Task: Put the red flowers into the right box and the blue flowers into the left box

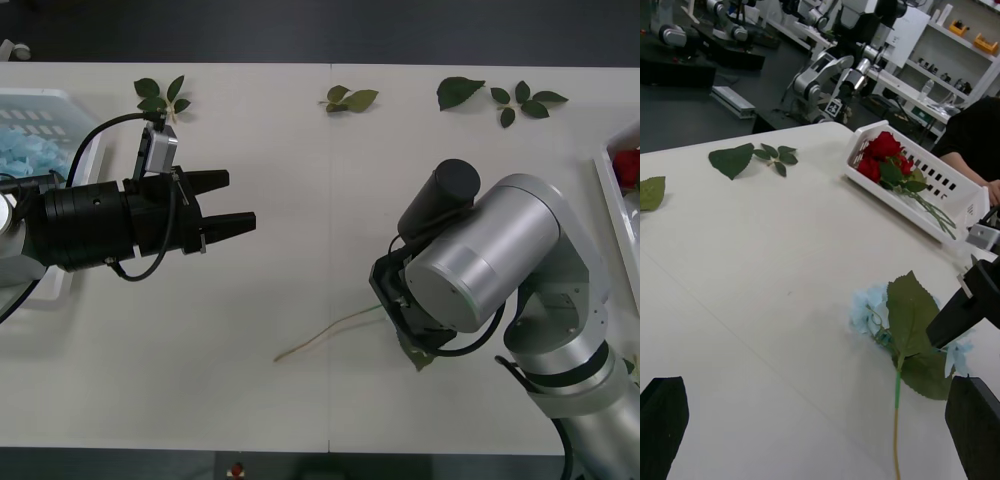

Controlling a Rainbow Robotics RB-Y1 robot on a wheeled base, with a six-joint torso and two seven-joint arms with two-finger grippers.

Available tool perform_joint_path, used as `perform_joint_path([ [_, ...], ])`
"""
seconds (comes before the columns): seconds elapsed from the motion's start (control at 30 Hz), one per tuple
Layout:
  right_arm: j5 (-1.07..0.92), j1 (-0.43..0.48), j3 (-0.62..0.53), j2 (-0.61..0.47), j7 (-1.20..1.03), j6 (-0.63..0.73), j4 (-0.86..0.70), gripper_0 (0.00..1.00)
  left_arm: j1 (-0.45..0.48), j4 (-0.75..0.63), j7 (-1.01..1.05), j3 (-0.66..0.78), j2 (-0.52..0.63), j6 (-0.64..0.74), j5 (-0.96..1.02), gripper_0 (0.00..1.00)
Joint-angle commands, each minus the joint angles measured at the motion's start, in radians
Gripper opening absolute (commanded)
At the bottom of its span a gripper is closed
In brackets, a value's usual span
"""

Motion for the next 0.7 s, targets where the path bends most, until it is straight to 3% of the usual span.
perform_joint_path([
  [0.03, 0.028, -0.019, -0.012, 0.039, -0.054, -0.002, 0.032, 1.00, -0.014, -0.022, -0.032, 0.025, 0.027, 0.008, 0.016, 1.00],
  [0.17, 0.053, -0.021, -0.012, 0.063, -0.063, -0.004, 0.078, 1.00, -0.012, -0.021, -0.032, 0.025, 0.028, 0.008, 0.018, 1.00],
  [0.7, 0.107, -0.019, 0.029, 0.085, -0.049, -0.248, 0.258, 1.00, -0.011, -0.022, -0.032, 0.025, 0.027, 0.011, 0.018, 1.00],
])
